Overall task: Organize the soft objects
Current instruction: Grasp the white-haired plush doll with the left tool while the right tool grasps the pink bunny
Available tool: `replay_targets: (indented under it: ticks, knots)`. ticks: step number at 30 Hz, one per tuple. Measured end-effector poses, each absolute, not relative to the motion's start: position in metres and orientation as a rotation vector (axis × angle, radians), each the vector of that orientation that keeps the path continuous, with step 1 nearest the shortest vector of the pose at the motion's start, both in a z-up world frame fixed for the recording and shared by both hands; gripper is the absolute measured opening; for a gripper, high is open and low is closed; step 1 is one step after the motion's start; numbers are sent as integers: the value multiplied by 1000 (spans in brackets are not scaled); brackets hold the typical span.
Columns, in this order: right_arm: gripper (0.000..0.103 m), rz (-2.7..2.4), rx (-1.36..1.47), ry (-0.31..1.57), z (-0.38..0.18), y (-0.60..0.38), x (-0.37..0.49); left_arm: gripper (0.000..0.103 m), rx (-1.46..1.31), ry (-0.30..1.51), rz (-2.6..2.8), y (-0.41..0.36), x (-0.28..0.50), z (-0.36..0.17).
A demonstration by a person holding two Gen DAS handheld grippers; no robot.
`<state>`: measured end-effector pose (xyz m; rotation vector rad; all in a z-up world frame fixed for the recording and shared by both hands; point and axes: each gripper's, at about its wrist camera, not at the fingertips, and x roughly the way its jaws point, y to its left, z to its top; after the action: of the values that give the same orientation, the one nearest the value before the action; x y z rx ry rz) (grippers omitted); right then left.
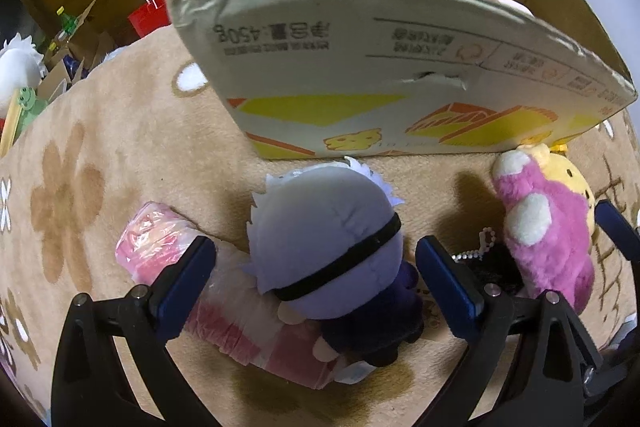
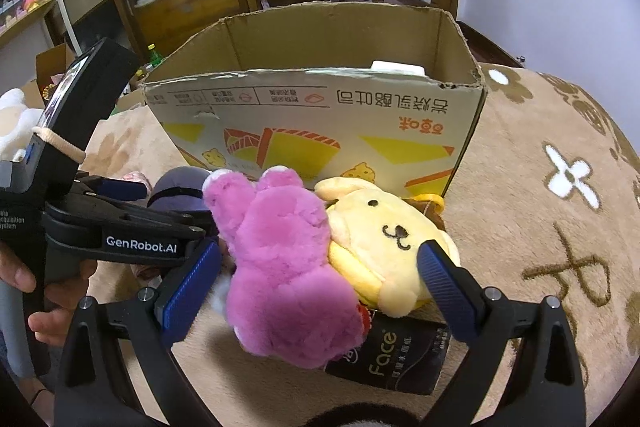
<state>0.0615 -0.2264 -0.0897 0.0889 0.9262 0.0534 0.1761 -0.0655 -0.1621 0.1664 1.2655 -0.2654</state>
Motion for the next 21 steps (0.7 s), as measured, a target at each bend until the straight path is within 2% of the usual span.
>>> replay_targets:
  ticks: [4,6,8,12,15,21]
  knots:
    - [103,53,84,925,-90,-226,61,91,196,1251,-250,-72,173,-163]
    - [100,50,73,921,-89,-225,60,88,209,1244,-233,-74,172,-163]
    - [92,30,51,909,-88,-224,58,84,210,1244,-237,-77,170,-163]
    - [89,24,41,902,-87,-223,58,66,165,1256,-263,-78,167,-160]
    - [85,16,21,889,-85,-221,58,64,152,1245,-230,-76,164,-155]
    - [61,64,19,882,-82,-216,59,63,93,1202,-201,-69,161,-140]
